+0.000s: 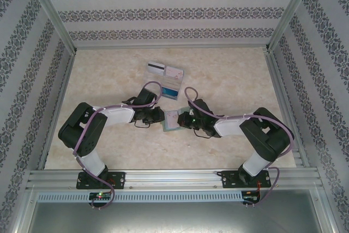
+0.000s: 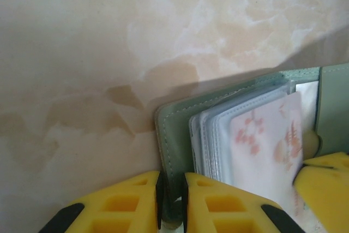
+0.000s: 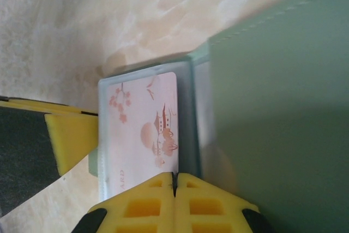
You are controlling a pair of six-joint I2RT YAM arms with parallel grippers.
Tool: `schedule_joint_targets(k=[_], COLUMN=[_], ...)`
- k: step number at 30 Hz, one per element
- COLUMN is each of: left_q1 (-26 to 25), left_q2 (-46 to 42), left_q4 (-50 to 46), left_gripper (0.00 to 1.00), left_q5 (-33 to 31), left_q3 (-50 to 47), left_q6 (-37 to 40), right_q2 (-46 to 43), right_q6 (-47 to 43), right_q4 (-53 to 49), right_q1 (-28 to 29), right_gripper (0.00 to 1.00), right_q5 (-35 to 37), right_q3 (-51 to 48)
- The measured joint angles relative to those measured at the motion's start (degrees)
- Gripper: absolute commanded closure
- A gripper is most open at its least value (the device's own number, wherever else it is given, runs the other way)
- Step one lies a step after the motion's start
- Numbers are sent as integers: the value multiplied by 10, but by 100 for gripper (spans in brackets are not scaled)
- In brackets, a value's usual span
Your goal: Put the credit cards into the card holder
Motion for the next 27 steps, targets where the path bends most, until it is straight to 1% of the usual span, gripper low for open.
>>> schedule_joint_targets(k=[4, 5, 9, 11, 12, 16, 20, 23, 27], left_q1=[0, 0, 0, 0, 0, 0, 0, 0, 0], left_q2=[0, 0, 0, 0, 0, -4, -11, -15, -19], left_q4=[0, -1, -1, -3, -3, -12, -28, -35, -39], left_gripper=[81, 81, 81, 81, 81, 81, 81, 81, 81], left_q5=[0, 0, 0, -2, -2, -6, -9, -9, -7], left_q3=[0, 0, 0, 0, 0, 0, 0, 1, 3], left_q6=[0, 0, 0, 0, 0, 3, 5, 8, 10], right_q2=[7, 8, 2, -10, -20, -75, -119, -124, -100], right_q6=[-7, -9, -16, -24, -30, -56, -89, -117, -141], right_q4=[-13, -14, -26, -48, -62, -123, -188, -222, -240], right_q1=[4, 4, 4, 4, 4, -4, -24, -30, -30], right_gripper=[100, 96, 74, 67, 66, 63, 66, 71, 73], right_q5=[0, 0, 1, 2, 3, 7, 6, -4, -34], right_q3=[14, 14, 14, 14, 14, 15, 37, 66, 89])
